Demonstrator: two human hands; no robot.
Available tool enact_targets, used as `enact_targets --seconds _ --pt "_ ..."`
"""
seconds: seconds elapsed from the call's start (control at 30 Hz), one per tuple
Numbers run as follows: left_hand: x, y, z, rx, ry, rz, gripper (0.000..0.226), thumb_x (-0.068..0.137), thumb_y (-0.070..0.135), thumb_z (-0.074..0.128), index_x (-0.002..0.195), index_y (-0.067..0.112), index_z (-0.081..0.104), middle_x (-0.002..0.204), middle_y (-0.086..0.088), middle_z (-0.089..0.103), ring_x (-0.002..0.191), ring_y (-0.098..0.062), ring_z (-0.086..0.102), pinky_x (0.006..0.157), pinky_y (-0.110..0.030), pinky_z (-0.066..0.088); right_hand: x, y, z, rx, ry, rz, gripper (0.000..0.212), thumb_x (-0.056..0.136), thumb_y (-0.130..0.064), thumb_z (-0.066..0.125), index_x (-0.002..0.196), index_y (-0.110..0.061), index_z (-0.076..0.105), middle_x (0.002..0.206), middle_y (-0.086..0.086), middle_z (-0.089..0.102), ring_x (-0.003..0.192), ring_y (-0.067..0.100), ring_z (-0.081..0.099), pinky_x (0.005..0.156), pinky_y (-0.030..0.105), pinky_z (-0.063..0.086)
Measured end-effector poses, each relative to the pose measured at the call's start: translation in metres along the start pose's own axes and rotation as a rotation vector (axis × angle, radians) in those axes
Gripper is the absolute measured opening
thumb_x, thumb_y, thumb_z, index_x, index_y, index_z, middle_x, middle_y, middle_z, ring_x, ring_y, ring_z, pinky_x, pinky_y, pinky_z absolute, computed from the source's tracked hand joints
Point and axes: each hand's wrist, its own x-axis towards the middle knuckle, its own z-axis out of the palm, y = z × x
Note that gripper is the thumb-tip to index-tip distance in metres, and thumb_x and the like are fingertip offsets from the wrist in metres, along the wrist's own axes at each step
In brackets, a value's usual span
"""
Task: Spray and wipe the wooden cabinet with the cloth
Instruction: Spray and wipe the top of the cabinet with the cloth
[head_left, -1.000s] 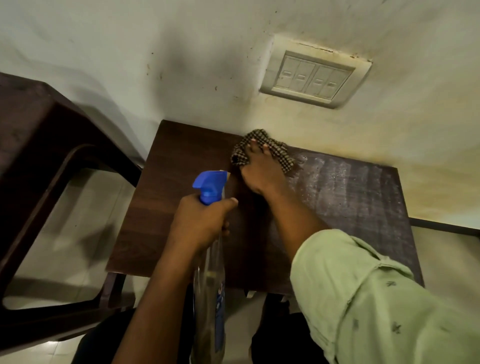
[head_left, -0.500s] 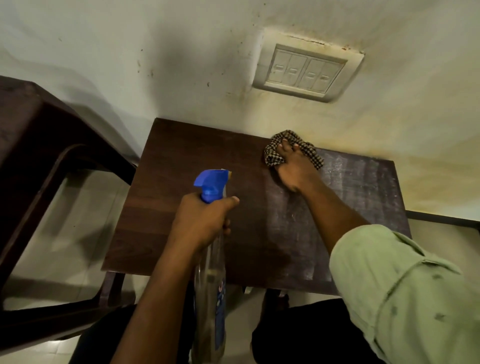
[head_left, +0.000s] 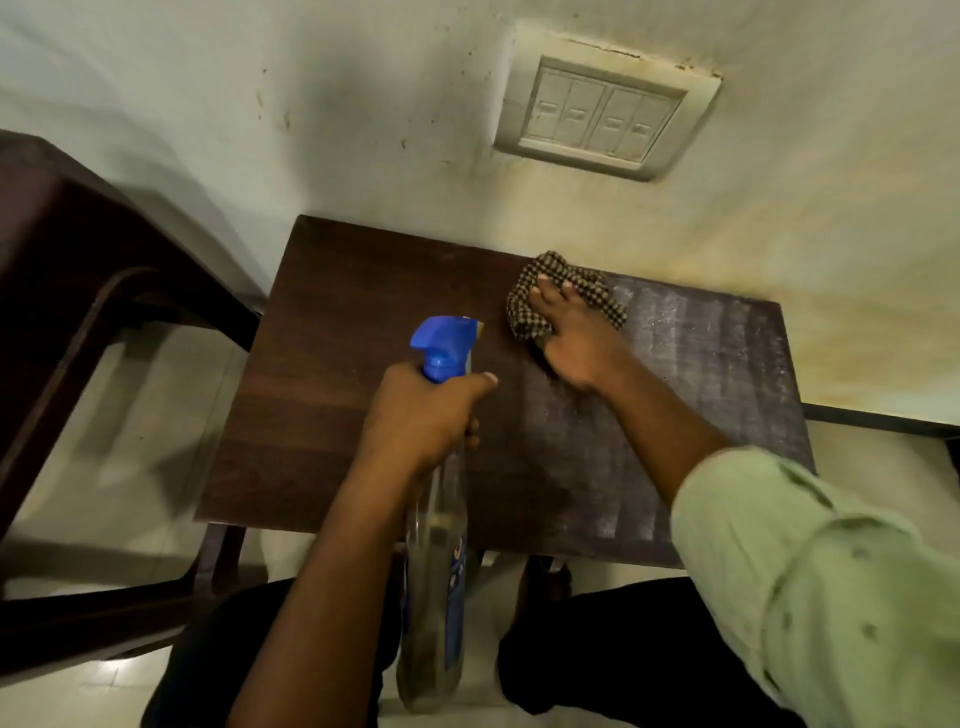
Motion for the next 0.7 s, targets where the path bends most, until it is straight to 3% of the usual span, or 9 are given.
enact_targets --seconds 0.13,0.4,0.53,0.7 --pt "0.002 -0.001 -0.003 0.0 -0.026 -0.034 0.022 0.083 0.029 0.067 0.096 0.012 0.061 0.073 -0.007 0.063 0.063 -0.017 0.064 0.062 -0.031 0.053 0.012 -0.007 -0.007 0.003 -0.019 0.02 0.061 0.097 -0.018 0.043 0.152 -0.019 0.018 0.161 -0.002 0.002 0.148 0.023 0.001 0.121 0.039 0.007" --pt "0.002 0.0 -0.008 -0.016 -0.028 -0.041 0.022 0.084 0.028 0.067 0.096 0.01 0.062 0.074 -0.008 0.064 0.065 -0.018 0.064 0.061 -0.029 0.052 -0.109 -0.017 0.041 -0.011 -0.058 -0.149 0.071 0.092 -0.02 0.05 0.152 -0.024 0.011 0.16 -0.012 0.0 0.147 0.013 -0.006 0.121 0.043 0.01" --pt "0.001 -0.003 -0.006 -0.008 -0.012 -0.035 0.022 0.083 0.029 0.068 0.094 0.012 0.062 0.072 -0.007 0.064 0.065 -0.018 0.065 0.071 -0.036 0.056 -0.085 -0.012 0.034 0.0 -0.027 -0.14 0.069 0.09 -0.016 0.05 0.151 -0.024 0.019 0.16 -0.01 0.006 0.148 0.016 0.001 0.12 0.043 0.014" --pt "-0.002 -0.007 -0.005 -0.003 -0.013 -0.027 0.02 0.083 0.026 0.068 0.093 0.011 0.062 0.073 -0.008 0.062 0.065 -0.019 0.063 0.061 -0.031 0.053 -0.019 -0.017 0.006 0.004 -0.047 -0.016 0.064 0.094 -0.017 0.045 0.152 -0.02 0.018 0.161 -0.004 0.002 0.148 0.02 0.0 0.121 0.039 0.01"
